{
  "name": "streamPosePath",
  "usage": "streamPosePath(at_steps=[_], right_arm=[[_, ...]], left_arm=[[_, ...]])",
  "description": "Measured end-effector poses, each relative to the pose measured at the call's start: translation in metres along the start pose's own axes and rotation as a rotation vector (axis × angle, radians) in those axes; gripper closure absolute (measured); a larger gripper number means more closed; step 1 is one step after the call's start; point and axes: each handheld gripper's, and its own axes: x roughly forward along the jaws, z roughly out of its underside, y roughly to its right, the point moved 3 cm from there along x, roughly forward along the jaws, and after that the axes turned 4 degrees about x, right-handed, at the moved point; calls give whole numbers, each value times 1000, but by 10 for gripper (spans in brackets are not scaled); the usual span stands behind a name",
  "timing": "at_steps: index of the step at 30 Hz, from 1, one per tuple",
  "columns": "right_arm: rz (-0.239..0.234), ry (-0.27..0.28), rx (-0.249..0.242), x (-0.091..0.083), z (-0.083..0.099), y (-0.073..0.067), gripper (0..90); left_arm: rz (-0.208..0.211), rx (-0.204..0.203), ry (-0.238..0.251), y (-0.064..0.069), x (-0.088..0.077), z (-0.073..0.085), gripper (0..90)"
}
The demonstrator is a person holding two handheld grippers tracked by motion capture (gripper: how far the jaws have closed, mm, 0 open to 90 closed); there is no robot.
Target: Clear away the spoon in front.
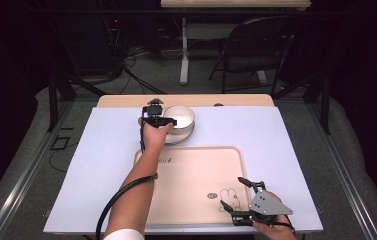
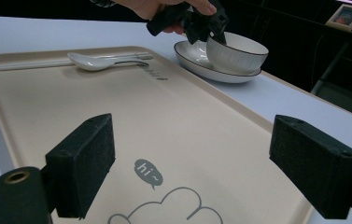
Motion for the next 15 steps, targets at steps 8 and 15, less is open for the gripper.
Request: streamPosePath(at_steps=[8,15], right_arm=[[0,-1,3,-1,0,0,135],[-1,-1,2,0,0,0,135]], left_arm=[[8,-25,-11,0,9,0,175],[0,-23,-3,-1,13,-1,169]])
